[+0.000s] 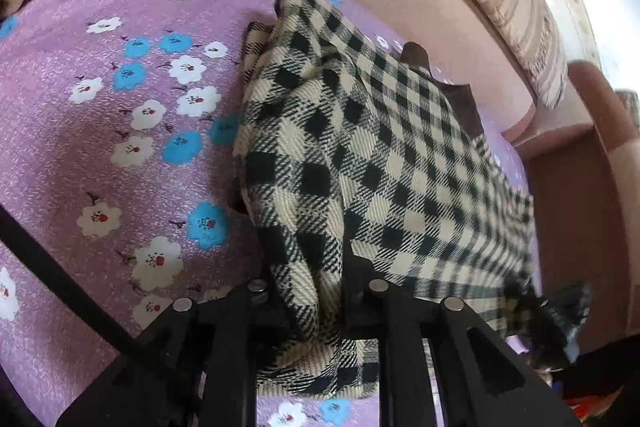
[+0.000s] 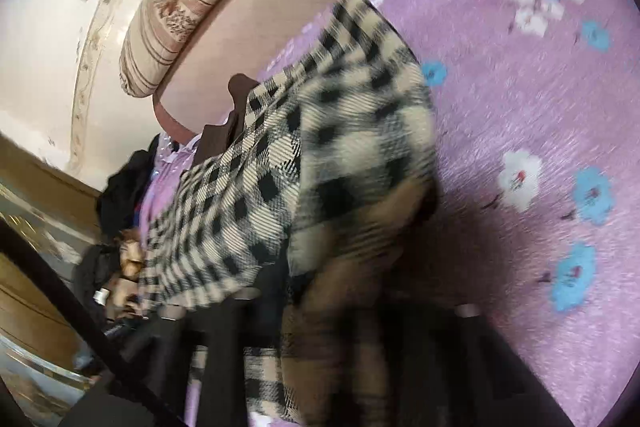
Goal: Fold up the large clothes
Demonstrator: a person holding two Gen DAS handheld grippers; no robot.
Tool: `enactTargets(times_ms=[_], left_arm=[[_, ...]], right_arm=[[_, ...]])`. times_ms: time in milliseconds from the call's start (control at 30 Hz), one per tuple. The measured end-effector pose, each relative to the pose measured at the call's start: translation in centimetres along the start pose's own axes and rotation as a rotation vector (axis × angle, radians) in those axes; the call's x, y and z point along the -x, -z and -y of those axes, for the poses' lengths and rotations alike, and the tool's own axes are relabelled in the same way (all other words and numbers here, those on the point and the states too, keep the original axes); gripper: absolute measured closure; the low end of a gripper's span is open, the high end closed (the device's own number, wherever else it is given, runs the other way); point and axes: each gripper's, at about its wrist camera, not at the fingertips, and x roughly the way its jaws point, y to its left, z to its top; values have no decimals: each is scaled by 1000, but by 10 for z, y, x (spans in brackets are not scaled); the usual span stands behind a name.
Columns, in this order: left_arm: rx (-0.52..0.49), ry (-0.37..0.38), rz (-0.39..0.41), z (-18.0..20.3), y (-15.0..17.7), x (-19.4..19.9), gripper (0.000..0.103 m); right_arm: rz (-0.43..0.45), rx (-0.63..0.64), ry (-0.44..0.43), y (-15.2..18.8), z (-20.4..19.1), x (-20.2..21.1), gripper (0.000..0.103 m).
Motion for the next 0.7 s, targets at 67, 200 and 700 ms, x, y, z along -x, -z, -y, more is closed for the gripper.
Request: enactTargets(times_ms=[67,200,700], left_arm=[[6,-3,7,7,-2,12,90],[-29,-15,11,23,5,36,91],[-83,-96,-22,0,73,67,87]], right_arm=[[-10,-53,-44,-5,3,6,88],[-8,-74,-94,-6,-4,32,91],[-97,11,-72,95,13,115,87]])
